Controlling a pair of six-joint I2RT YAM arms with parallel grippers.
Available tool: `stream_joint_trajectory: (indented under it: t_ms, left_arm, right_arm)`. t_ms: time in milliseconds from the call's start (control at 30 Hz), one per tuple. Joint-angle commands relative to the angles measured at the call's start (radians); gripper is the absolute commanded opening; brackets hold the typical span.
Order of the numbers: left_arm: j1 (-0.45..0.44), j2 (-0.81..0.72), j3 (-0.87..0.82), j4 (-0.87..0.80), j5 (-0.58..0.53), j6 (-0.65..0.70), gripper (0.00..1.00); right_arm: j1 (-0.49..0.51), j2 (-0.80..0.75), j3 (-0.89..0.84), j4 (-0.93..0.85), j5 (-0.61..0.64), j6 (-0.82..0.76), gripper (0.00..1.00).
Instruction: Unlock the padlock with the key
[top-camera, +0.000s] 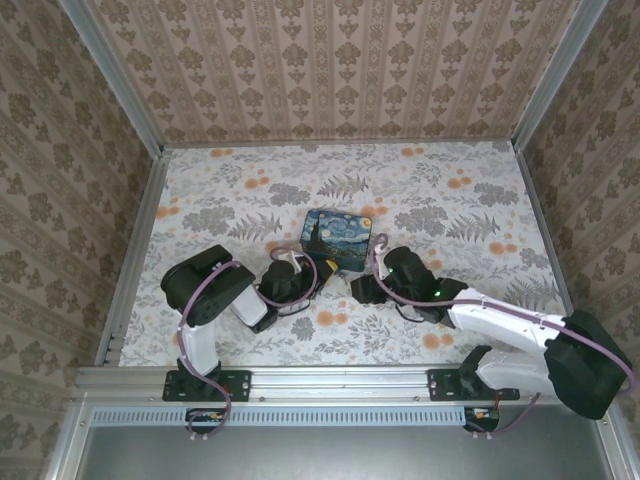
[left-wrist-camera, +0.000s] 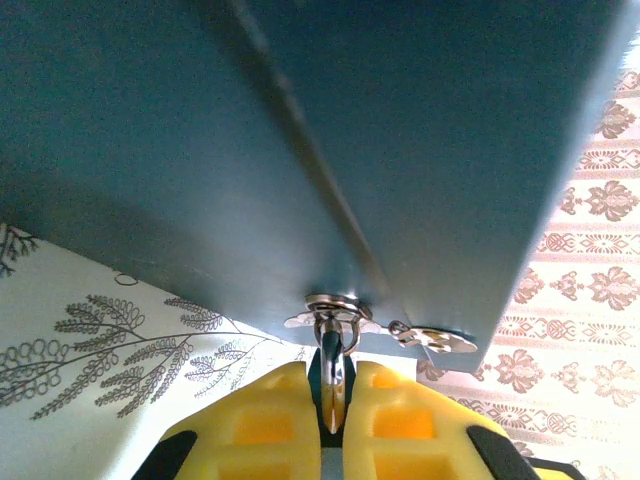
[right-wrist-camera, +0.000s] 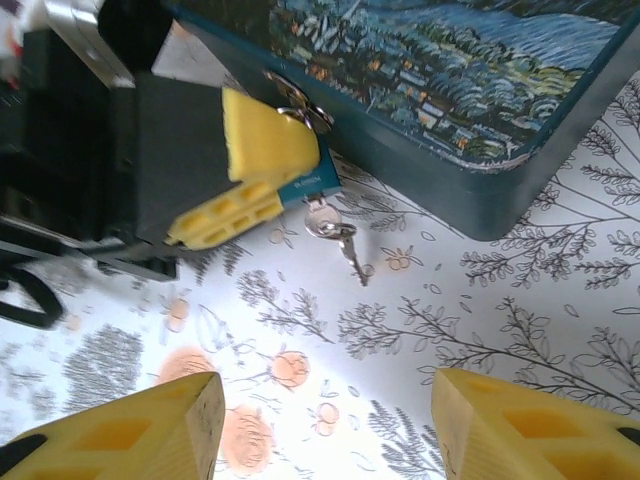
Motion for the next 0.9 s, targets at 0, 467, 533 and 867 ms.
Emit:
stream_joint_trajectory:
  t_ms: [0,467,533,867]
  left_arm:
    - [0.003,0.034,0.016,-0.020,0.025,0.021,0.00]
    - [0.005,0.040,0.015,-0.019,0.036,0.017,0.00]
    - [0.003,0.040,0.015,-0.019,0.037,0.014,0.00]
    - [0.005,0.037,0.009,-0.019,0.040,0.013,0.00]
  right_arm:
    - [0.040,0.041,0.018,0.040,0.136,-0.120,0.57]
    - [0.166,0.258,0.054,0.179,0.314,-0.313,0.49]
    - [0.174,0.283,0.060,0.195,0.332,-0.327,0.48]
    - [0.182,0.403,0.121,0.258,0.405,-0.369,0.47]
